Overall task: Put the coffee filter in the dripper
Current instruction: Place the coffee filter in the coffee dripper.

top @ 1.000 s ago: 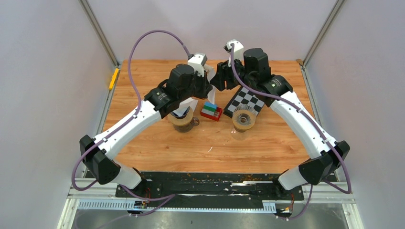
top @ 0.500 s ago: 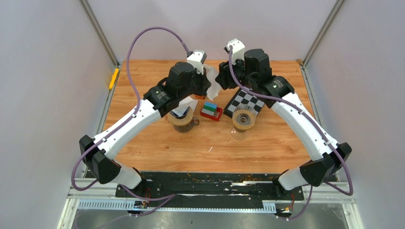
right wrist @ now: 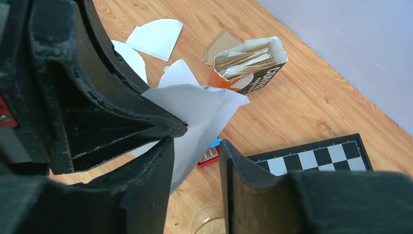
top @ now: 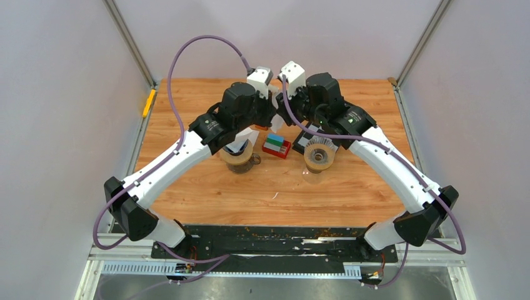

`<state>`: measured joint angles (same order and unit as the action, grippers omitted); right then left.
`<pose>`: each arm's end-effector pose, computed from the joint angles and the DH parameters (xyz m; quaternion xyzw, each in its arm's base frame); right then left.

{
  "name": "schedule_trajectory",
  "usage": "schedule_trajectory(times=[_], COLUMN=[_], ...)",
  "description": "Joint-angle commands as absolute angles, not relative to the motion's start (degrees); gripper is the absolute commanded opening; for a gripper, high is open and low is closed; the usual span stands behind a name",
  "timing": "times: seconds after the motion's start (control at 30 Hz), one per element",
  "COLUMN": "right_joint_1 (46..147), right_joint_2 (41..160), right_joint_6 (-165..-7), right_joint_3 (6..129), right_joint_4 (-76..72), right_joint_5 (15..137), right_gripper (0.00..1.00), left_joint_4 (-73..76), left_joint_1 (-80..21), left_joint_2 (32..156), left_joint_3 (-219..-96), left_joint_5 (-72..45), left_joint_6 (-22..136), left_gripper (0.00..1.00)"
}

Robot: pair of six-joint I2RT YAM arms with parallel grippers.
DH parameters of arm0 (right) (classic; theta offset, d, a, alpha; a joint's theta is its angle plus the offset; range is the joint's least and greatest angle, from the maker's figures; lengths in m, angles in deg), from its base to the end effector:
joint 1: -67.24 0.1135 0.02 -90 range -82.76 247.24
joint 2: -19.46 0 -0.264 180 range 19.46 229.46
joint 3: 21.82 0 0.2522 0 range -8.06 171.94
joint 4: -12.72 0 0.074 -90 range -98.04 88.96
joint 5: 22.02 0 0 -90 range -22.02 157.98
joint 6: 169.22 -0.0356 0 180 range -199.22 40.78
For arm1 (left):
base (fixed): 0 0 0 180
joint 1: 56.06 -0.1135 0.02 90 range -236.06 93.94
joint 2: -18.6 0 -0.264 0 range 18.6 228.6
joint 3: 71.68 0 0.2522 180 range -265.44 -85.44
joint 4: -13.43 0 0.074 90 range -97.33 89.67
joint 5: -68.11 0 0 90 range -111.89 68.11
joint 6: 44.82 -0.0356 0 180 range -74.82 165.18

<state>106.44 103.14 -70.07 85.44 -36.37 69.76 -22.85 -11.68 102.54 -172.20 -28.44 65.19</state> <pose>0.2480 0.2037 0.4296 -0.3539 0.7681 0.1510 0.5118 0.2436 -0.2327 0.4111 0.1401 0.8049 -0.2667 0.5113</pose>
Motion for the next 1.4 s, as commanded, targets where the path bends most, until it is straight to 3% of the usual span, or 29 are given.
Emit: schedule_trajectory(times=[0.0,0.17,0.4,1.23,1.37], right_joint_1=[106.68,106.64,106.64,106.54,106.37], right_joint_2=[101.68,101.07,100.83,98.58,98.45], right_joint_6=[-68.46,-67.52,-66.37,-65.01,-67.11], right_joint_3=[85.41,85.46,84.92,82.98,83.27], right_joint_4=[-34.83,-34.37,-34.25,-33.75,-33.99], right_joint_5=[66.07,62.45,60.40,60.35,65.30], right_gripper=[0.34,0.17,0.10,0.06,0.14], left_joint_4=[-21.34,-21.03,-20.77,-19.63,-19.60], left_joint_1=[-11.33,-11.31,-11.33,-11.33,-11.33], left_joint_2=[101.88,100.84,100.15,99.24,99.58], left_joint_3=[-174.03,-173.25,-173.51,-172.11,-172.44], left_joint_5=[-28.89,-30.35,-31.25,-32.04,-31.11], left_joint_6=[63.44,62.27,60.32,56.94,58.00], left_gripper=[0.00,0.00,0.00,0.00,0.00])
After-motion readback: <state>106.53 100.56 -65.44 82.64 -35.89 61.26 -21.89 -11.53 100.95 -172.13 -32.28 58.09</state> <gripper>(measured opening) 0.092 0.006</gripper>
